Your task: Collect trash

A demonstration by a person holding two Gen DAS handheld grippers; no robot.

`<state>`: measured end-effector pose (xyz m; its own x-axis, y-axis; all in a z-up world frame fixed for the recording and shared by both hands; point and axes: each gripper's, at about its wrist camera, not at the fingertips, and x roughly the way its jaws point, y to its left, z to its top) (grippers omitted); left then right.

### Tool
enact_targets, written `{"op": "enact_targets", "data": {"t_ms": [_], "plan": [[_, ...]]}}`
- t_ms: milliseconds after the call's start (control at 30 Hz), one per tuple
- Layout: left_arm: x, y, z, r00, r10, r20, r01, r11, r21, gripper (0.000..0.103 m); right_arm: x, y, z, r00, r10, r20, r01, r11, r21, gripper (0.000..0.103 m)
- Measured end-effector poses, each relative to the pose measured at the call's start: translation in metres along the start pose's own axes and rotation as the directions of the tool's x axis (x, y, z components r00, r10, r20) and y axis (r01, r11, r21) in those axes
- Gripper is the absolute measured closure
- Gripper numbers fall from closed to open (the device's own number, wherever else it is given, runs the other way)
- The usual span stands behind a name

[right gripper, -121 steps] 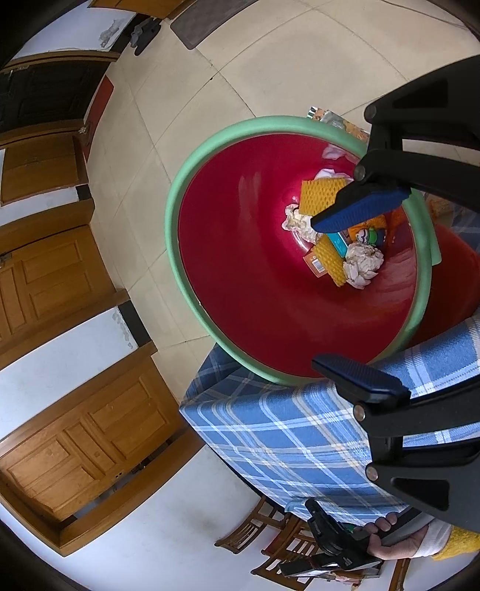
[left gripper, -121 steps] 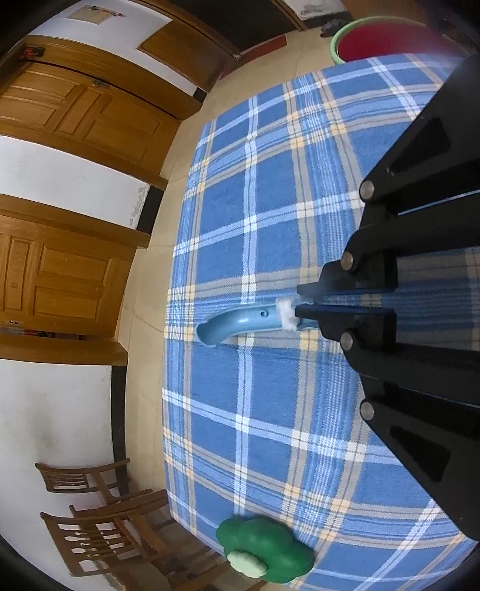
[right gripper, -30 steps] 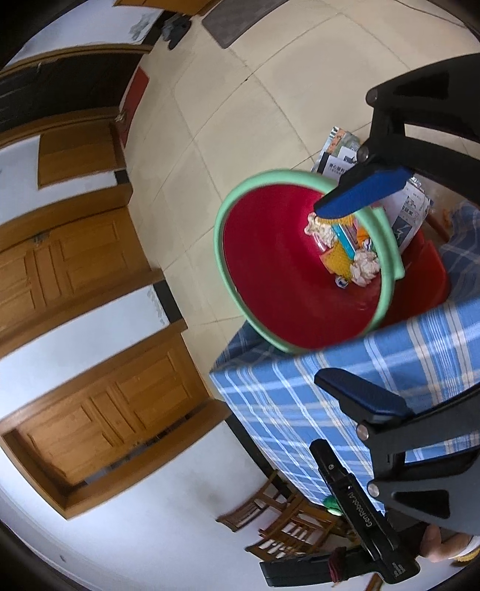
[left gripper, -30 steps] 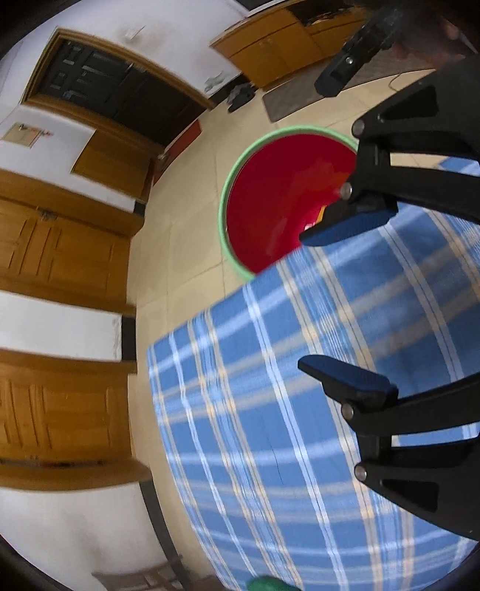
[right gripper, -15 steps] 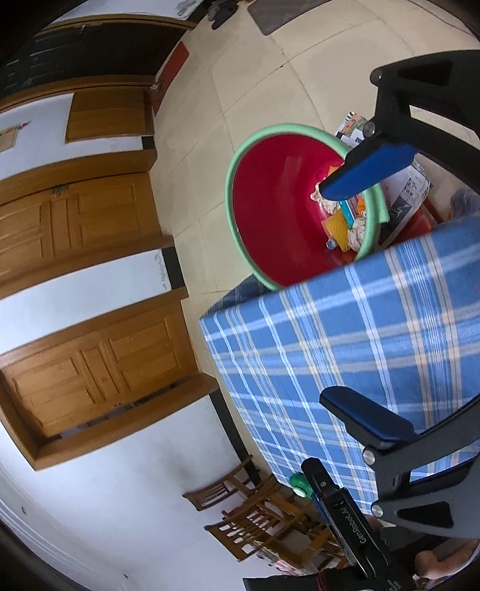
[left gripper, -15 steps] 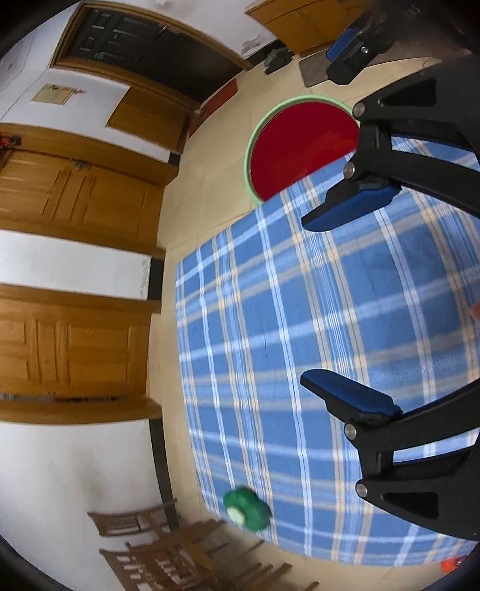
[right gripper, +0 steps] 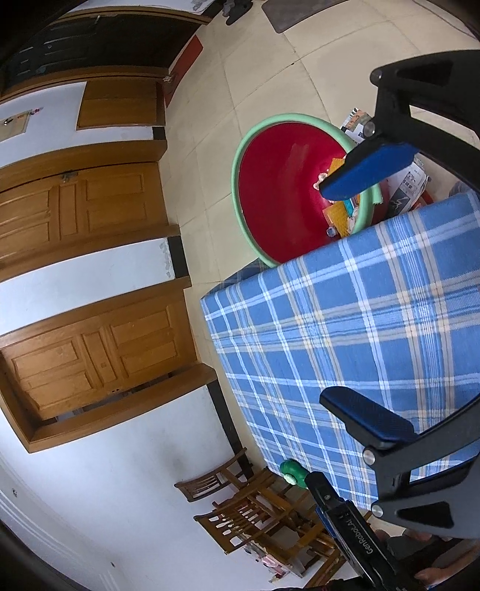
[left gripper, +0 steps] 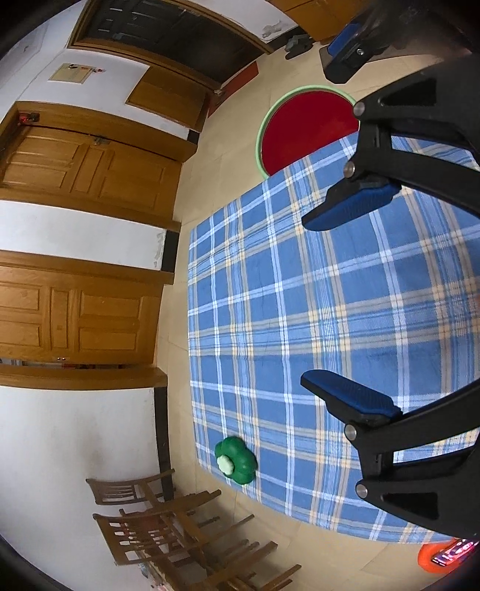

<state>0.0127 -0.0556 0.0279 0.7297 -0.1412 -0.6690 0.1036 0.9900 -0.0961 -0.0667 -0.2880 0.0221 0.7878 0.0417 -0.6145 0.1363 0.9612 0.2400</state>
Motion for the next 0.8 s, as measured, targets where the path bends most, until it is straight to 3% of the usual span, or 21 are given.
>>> {"op": "enact_targets", "data": {"t_ms": [800], "plan": [[-0.013,0.013,-0.001,0.999,0.019,0.03,-0.018,0.999,-0.035,0.026,-0.002,0.006,0.0,1.0,0.01,0.002,-0.01,1.0,-0.004,0.0]]}}
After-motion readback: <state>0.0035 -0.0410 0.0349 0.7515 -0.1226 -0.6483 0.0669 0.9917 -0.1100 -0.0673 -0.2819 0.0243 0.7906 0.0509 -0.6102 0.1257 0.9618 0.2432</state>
